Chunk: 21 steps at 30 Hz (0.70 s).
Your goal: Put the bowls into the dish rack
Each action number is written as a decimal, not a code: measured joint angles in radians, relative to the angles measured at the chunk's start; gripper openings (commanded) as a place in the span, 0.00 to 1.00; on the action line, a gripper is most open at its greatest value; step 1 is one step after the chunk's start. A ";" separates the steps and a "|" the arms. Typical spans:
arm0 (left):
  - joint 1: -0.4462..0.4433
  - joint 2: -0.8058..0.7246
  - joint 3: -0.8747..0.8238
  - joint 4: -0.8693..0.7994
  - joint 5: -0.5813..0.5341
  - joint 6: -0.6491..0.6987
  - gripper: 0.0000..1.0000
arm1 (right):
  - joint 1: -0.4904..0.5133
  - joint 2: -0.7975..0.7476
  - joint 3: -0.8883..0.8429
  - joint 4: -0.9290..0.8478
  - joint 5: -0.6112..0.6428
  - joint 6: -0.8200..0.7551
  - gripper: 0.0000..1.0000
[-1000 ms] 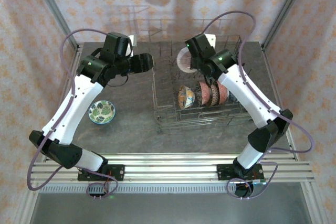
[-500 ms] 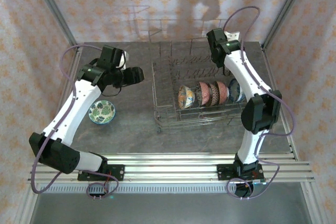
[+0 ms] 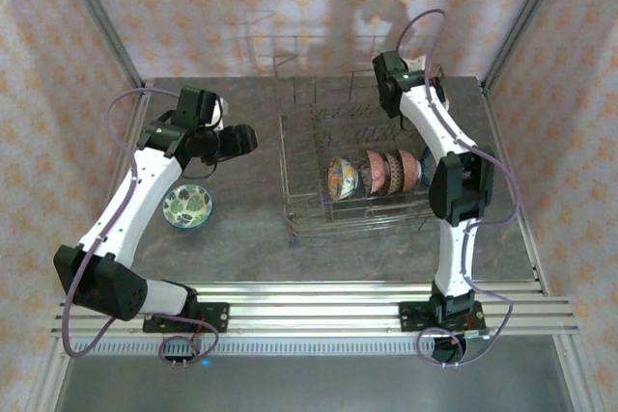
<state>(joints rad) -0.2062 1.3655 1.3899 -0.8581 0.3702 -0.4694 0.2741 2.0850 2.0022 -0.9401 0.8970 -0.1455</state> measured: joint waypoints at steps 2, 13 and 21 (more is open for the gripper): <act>0.006 0.000 0.000 0.003 0.008 0.000 0.72 | 0.000 0.015 0.023 0.005 0.016 -0.010 0.00; 0.037 0.001 -0.019 0.018 0.024 0.000 0.72 | 0.014 0.122 0.063 0.069 0.080 -0.097 0.00; 0.050 0.000 -0.036 0.026 0.035 0.000 0.72 | 0.050 0.187 0.095 0.105 0.101 -0.183 0.00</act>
<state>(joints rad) -0.1562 1.3659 1.3540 -0.8326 0.4049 -0.4698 0.3244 2.2723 2.0968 -0.8356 0.9985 -0.3283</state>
